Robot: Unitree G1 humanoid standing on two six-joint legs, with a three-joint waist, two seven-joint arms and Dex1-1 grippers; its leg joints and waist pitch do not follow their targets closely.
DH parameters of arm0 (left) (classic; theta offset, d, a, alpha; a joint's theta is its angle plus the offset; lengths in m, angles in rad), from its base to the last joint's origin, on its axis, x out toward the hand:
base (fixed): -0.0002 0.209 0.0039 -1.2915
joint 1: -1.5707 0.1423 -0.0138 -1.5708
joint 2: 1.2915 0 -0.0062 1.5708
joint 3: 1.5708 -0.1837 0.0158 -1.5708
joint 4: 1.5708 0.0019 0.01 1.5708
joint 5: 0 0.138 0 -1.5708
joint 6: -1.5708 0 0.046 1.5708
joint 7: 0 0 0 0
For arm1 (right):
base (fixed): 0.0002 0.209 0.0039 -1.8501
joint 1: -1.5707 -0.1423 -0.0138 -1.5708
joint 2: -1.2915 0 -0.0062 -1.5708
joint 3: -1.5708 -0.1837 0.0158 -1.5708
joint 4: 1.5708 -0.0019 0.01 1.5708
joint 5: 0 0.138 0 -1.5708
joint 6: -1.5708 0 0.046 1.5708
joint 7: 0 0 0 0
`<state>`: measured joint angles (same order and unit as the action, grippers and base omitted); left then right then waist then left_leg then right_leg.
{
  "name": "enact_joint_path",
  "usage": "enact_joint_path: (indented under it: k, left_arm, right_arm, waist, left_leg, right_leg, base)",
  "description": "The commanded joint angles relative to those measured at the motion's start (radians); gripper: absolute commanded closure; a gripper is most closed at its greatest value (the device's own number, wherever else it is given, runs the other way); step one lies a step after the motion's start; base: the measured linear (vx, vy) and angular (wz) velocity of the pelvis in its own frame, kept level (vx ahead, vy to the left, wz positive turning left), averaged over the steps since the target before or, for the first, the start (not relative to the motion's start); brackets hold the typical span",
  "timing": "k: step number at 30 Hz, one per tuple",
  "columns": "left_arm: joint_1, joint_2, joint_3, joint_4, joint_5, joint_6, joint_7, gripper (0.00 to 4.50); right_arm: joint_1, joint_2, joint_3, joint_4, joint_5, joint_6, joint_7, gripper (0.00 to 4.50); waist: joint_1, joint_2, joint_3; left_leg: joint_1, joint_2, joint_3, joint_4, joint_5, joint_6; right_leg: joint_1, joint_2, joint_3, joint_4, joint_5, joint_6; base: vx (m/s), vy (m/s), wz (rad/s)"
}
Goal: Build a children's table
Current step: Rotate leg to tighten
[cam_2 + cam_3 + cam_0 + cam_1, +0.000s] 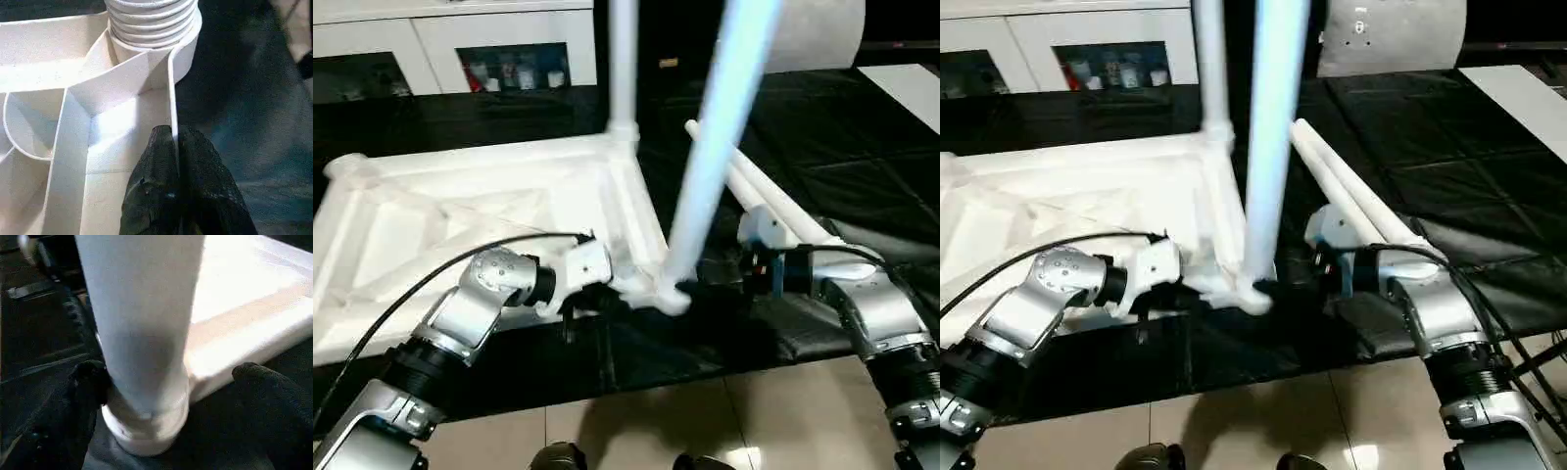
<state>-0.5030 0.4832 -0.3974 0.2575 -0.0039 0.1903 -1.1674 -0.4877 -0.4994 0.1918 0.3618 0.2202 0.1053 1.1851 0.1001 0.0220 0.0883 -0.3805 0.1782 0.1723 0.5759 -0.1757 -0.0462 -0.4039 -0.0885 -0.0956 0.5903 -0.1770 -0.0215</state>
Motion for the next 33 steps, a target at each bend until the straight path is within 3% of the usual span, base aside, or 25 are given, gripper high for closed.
enact_joint_path:
  k: [1, 4, 7, 15, 24, 27, 28, 29, 31, 33]
  left_arm:
    - [0.016, -0.002, -0.064, -0.038, 0.002, -0.022, -0.07, 4.5]
    - [0.012, -0.008, -0.068, -0.032, 0.003, -0.031, -0.077, 4.5]
    - [0.007, -0.014, -0.069, -0.021, 0.006, -0.037, -0.084, 4.5]
    - [0.001, -0.011, -0.069, -0.009, 0.007, -0.04, -0.084, 4.5]
    - [0.004, -0.013, -0.059, -0.006, 0.003, -0.029, -0.086, 4.5]
    - [0.017, -0.048, -0.018, -0.035, -0.025, 0.069, -0.015, 4.5]
    - [0.019, -0.061, -0.005, -0.042, -0.031, 0.095, 0.01, 4.5]
    - [0.016, -0.102, 0.031, -0.051, -0.043, 0.188, 0.088, 4.5]
    - [0.011, -0.14, 0.059, -0.048, -0.045, 0.228, 0.156, 4.5]
    - [0.006, -0.186, 0.088, -0.049, -0.045, 0.275, 0.233, 4.5]
  right_arm:
    - [-0.015, -0.007, 0.014, 0.013, -0.024, -0.007, 0.022, 0.02]
    - [-0.013, -0.003, 0.031, 0.009, -0.023, -0.003, 0.046, 0.02]
    - [-0.008, -0.007, 0.05, 0.007, -0.017, 0.012, 0.08, 0.38]
    - [-0.005, -0.006, 0.048, 0.011, 0.005, 0.066, 0.112, 0.92]
    - [0.01, 0.005, 0.04, -0.002, 0.035, 0.115, 0.128, 1.68]
    - [0.022, 0.061, 0.009, -0.02, 0.055, 0.175, 0.035, 1.78]
    - [0.021, 0.079, 0.002, -0.018, 0.049, 0.187, -0.008, 1.79]
    - [0.012, 0.132, -0.014, 0.008, 0.012, 0.184, -0.14, 1.8]
    - [0.004, 0.173, -0.028, 0.027, 0.0, 0.206, -0.228, 1.8]
    - [-0.006, 0.229, -0.054, 0.05, -0.004, 0.22, -0.338, 1.81]
  waist:
    - [-0.002, -0.002, -0.071]
    - [-0.001, -0.004, -0.07]
    - [0.0, -0.003, -0.07]
    - [0.008, -0.005, -0.077]
    - [0.011, -0.005, -0.081]
    - [0.01, -0.007, -0.079]
    - [0.006, -0.008, -0.078]
    - [0.003, -0.007, -0.075]
    - [-0.008, -0.009, -0.069]
    - [-0.022, -0.011, -0.066]
  left_leg:
    - [0.017, 0.061, -0.011, -0.06, -0.158, 0.098]
    - [0.017, 0.06, -0.012, -0.061, -0.189, 0.073]
    - [0.017, 0.061, -0.014, -0.062, -0.202, 0.065]
    - [0.013, 0.058, -0.013, -0.053, -0.152, 0.083]
    - [0.012, 0.058, -0.013, -0.051, -0.137, 0.085]
    - [0.012, 0.06, -0.014, -0.051, -0.127, 0.081]
    - [0.012, 0.059, -0.013, -0.053, -0.138, 0.078]
    - [0.014, 0.058, -0.013, -0.055, -0.166, 0.061]
    - [0.013, 0.055, -0.015, -0.058, -0.216, 0.025]
    - [0.009, 0.051, -0.02, -0.062, -0.25, 0.002]
  right_leg:
    - [0.055, -0.068, 0.058, -0.051, -0.119, -0.282]
    - [0.055, -0.072, 0.06, -0.056, -0.191, -0.258]
    - [0.053, -0.072, 0.06, -0.059, -0.216, -0.247]
    - [0.056, -0.072, 0.059, -0.048, -0.143, -0.259]
    - [0.058, -0.071, 0.057, -0.045, -0.137, -0.26]
    - [0.056, -0.072, 0.057, -0.043, -0.136, -0.266]
    - [0.055, -0.07, 0.057, -0.046, -0.153, -0.263]
    - [0.053, -0.071, 0.058, -0.05, -0.198, -0.255]
    - [0.051, -0.073, 0.059, -0.058, -0.289, -0.234]
    - [0.056, -0.075, 0.056, -0.068, -0.384, -0.187]
  base:
    - [0.0, 0.0, 0.0]
    - [0.0, 0.0, 0.0]
    - [0.0, 0.0, 0.0]
    - [0.0, 0.0, 0.0]
    - [0.0, 0.0, 0.0]
    - [0.0, 0.0, 0.0]
    - [0.0, 0.0, 0.0]
    - [0.0, 0.0, 0.0]
    - [0.0, 0.0, 0.0]
    - [0.0, 0.0, 0.0]
